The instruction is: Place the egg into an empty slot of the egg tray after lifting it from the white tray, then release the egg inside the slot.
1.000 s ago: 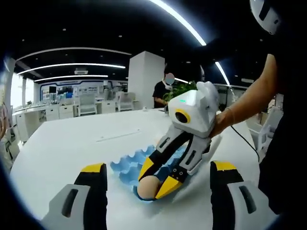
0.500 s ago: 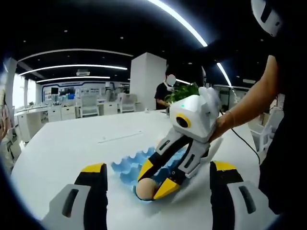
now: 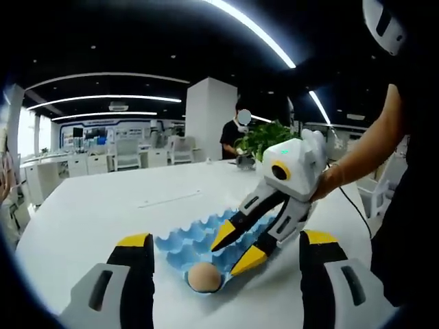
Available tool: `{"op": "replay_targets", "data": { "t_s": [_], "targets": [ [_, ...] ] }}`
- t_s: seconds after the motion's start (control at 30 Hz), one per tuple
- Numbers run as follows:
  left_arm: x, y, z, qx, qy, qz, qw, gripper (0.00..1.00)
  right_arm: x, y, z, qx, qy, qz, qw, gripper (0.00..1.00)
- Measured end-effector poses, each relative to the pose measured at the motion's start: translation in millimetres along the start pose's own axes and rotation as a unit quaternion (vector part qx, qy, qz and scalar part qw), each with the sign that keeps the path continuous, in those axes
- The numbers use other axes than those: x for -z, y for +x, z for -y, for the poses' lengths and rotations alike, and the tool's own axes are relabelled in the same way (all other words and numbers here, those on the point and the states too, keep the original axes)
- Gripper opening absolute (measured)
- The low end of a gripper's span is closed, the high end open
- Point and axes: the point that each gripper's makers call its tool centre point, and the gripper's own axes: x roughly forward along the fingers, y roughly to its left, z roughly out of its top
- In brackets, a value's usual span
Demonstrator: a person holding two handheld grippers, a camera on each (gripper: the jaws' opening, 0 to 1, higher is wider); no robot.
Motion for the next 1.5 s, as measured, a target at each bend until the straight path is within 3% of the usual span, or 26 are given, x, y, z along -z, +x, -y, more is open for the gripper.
{"op": "replay_targets", "data": {
  "t_s": [0.1, 0.4, 0.57, 0.8, 0.93, 1.07, 1.5],
  "targets": [
    [-0.6, 3.1, 2.4, 0.002, 0.001, 0.0, 1.0, 0.88, 8.9, -16.8, 2.8, 0.015, 0.04, 0.009, 0.9991, 0.24],
    [-3.9, 10.9, 8.9, 0.008, -0.005, 0.006, 0.9999, 0.86, 28.3, -52.1, 10.0, 0.049, 0.075, 0.009, 0.996, 0.24],
    [-5.6, 14.5, 10.5, 0.004, 0.002, 0.004, 1.0, 0.88, 44.9, -82.6, 15.5, 0.076, 0.086, 0.001, 0.9934, 0.24],
    [-9.1, 16.8, 13.6, 0.005, 0.002, 0.009, 0.9999, 0.86, 82.6, -136.9, 34.0, 0.136, 0.112, -0.022, 0.9842, 0.24],
    [-9.6, 19.6, 15.1, -0.001, 0.007, 0.008, 0.9999, 0.87, 108.5, -172.4, 45.7, 0.177, 0.142, -0.036, 0.9732, 0.24],
    [-12.0, 21.9, 16.6, 0.0, 0.007, 0.012, 0.9999, 0.87, 124.3, -194.4, 51.3, 0.202, 0.154, -0.043, 0.9663, 0.24],
    [-12.7, 25.1, 19.7, -0.002, 0.011, 0.01, 0.9999, 0.84, 155.6, -216.9, 57.3, 0.218, 0.178, -0.061, 0.9577, 0.25]
  ]
}}
